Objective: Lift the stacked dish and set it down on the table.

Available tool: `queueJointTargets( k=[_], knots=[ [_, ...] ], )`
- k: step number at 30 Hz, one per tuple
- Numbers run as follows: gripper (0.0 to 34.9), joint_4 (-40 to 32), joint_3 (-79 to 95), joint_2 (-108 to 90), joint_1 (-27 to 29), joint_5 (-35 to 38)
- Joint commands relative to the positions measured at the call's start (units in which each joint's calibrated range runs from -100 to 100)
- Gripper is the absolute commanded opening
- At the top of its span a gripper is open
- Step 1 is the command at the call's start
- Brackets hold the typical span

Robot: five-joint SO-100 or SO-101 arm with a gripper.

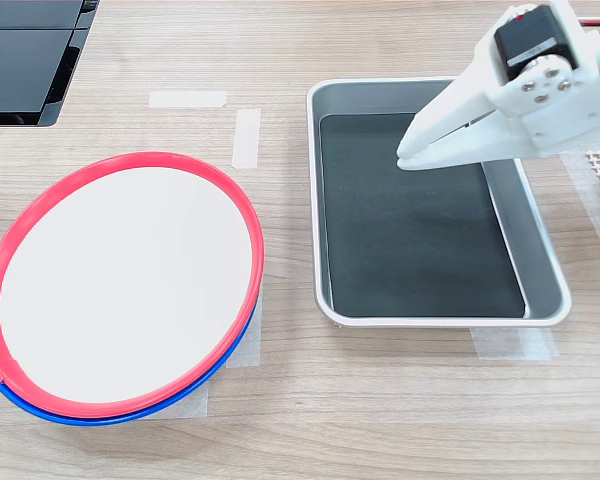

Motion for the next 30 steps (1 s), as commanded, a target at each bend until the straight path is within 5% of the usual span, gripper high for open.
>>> queueJointTargets(
  k=[1, 11, 20, 26, 30],
  knots=[
    [0.3, 0.1, 0.0, -0.3, 0.0, -0.2],
    [0.3, 0.2, 0.0, 0.3, 0.4, -0.6],
    [0.4, -4.5, -19.9, 26.1, -1.9, 14.3],
    [8.9, -2.0, -47.4, 58.0, -2.9, 17.5],
    [10.7, 0.8, -57.9, 69.3, -4.4, 19.8]
  ],
)
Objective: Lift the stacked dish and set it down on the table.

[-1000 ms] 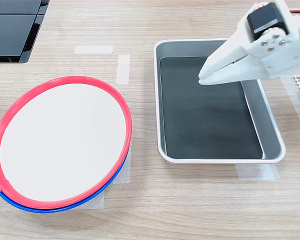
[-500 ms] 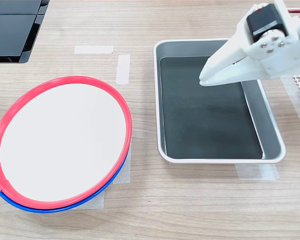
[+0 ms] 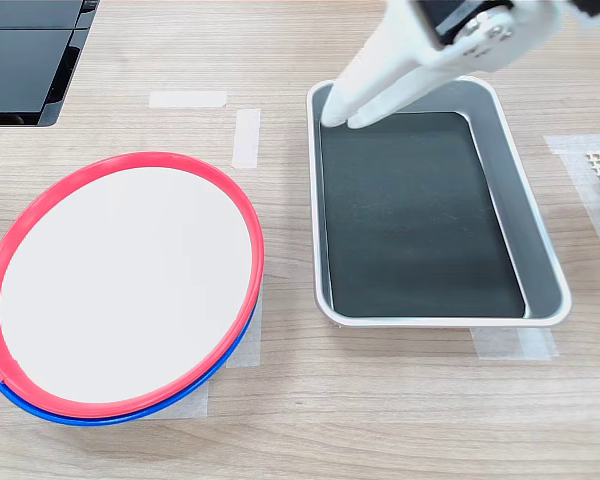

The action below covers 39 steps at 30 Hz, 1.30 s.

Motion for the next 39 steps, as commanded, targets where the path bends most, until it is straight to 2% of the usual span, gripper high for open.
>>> queueJointTargets(
  k=[1, 3, 8, 12, 19, 32, 39],
  knots=[
    [10.8, 1.8, -15.6, 14.5, -1.6, 2.5],
    [10.9, 0.8, -18.6, 17.9, -2.5, 3.5],
    [13.8, -0.4, -22.8, 23.1, -4.5, 5.0],
    [14.2, -0.4, -24.7, 25.4, -5.8, 5.0],
    [11.9, -0.2, -28.3, 30.8, -7.6, 5.3],
    [9.8, -4.2, -34.4, 40.5, -8.9, 5.5],
    [10.2, -6.4, -35.1, 43.2, -9.4, 5.4]
  ],
)
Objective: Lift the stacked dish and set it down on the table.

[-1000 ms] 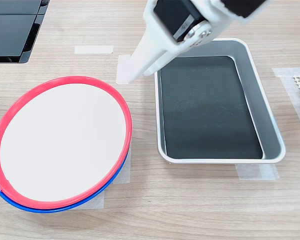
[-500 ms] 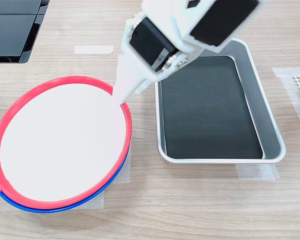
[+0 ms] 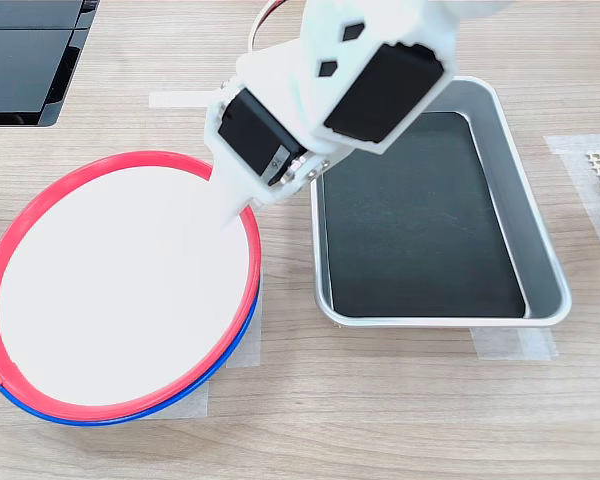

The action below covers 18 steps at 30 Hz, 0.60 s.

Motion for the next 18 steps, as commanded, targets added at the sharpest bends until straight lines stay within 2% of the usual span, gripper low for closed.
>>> queueJointTargets(
  k=[1, 11, 12, 14, 15, 16, 18],
  knots=[
    [10.2, -2.0, -2.5, 0.5, -0.6, 0.1],
    [11.2, -5.6, -3.5, 5.1, -0.7, 0.2],
    [8.4, -5.6, -3.9, 5.5, -0.7, 0.5],
    [5.0, -5.7, -4.3, 5.9, -0.6, 0.6],
    [1.8, -5.9, -4.3, 5.9, -0.6, 0.6],
    [0.4, -6.0, -4.3, 5.8, -0.5, 0.6],
    [0.3, -6.0, -3.9, 5.1, -0.4, 0.6]
  ],
)
